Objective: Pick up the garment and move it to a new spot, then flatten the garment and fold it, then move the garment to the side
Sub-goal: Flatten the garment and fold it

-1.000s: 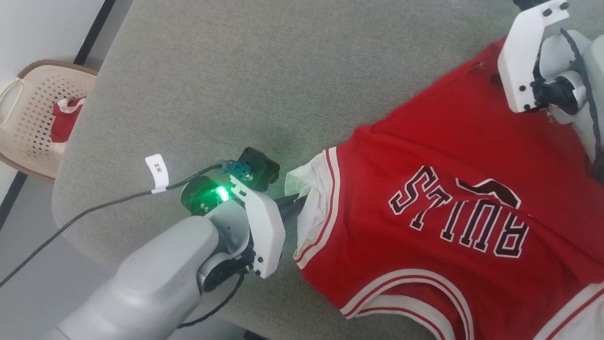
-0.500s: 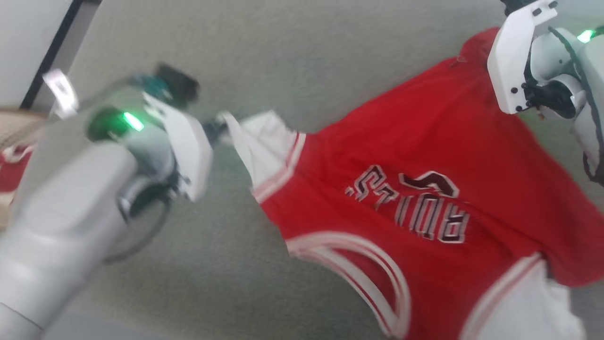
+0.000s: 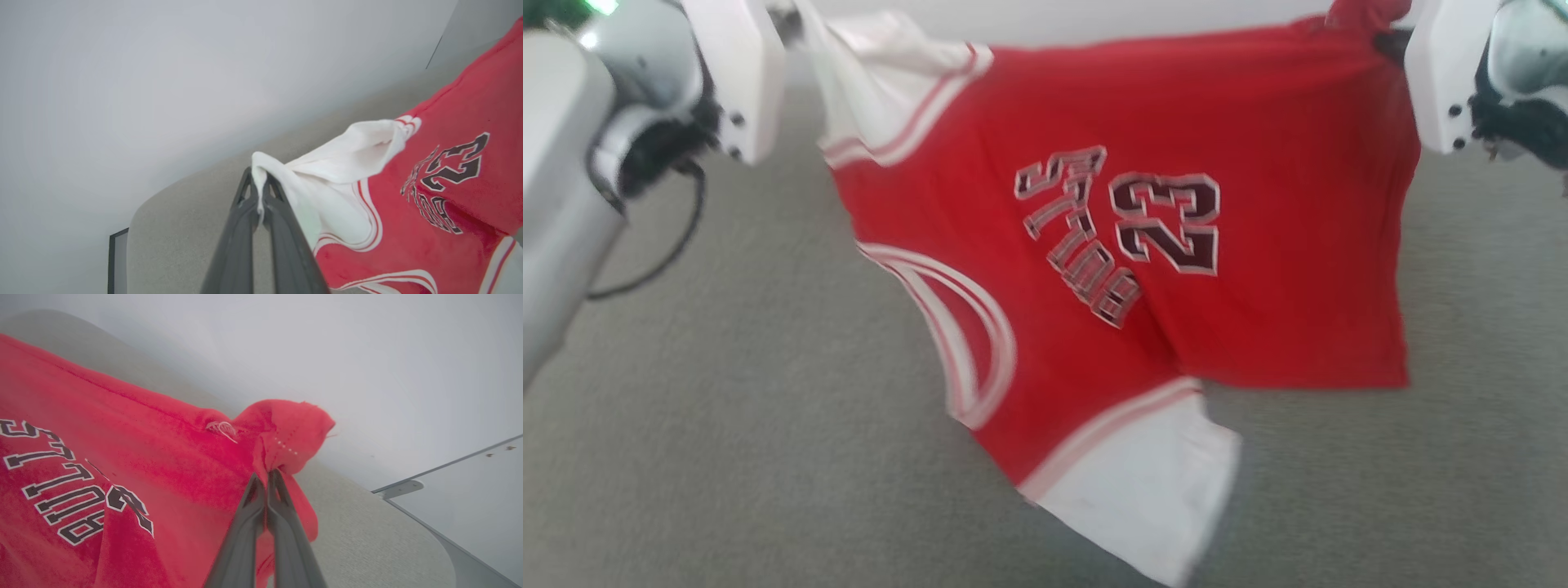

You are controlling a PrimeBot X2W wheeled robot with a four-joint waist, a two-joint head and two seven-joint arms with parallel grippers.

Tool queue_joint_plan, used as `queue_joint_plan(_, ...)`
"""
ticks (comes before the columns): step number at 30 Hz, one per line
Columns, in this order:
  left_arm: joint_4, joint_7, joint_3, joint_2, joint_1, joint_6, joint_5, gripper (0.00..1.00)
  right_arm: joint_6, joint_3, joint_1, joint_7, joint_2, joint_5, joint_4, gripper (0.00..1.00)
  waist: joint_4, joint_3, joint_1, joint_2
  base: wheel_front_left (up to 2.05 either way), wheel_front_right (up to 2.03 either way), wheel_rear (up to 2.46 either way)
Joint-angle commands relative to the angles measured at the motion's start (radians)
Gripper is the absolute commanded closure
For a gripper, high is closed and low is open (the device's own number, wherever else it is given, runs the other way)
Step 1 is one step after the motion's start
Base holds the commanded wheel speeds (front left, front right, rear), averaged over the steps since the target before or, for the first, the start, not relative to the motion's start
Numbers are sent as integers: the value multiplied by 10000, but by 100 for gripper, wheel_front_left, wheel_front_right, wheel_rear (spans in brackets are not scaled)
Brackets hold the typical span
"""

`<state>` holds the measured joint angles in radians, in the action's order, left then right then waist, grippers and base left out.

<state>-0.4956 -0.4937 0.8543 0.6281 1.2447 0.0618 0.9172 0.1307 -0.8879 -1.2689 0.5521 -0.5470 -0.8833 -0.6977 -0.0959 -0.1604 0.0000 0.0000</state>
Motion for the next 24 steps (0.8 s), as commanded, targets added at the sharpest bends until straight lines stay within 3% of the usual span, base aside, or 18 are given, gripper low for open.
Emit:
queue_joint_plan(1, -219, -69, 6, 41, 311, -4, -207, 100, 1, 46, -139, -93, -47, 21, 44, 100, 495, 482, 0, 0, 0, 0, 0)
queue_joint_plan(7, -1023, 318, 16, -317, 1228, -98, -652, 100, 0, 335, -488, -651, -14, 408, -213, 100, 764, 490, 0, 0, 0, 0, 0)
queue_joint_plan(14, -2572, 2341, -39, -979, 3049, -149, -1761, 100, 0, 885, -1566, -2512, 770, 1612, -1750, 100, 1021, -590, 0, 0, 0, 0, 0)
queue_joint_plan(24, -4322, 6026, -112, -1579, 5701, -745, -3291, 100, -2, 2217, -3950, -6598, 1803, 4263, -4769, 100, 1127, -2626, 0, 0, 0, 0, 0)
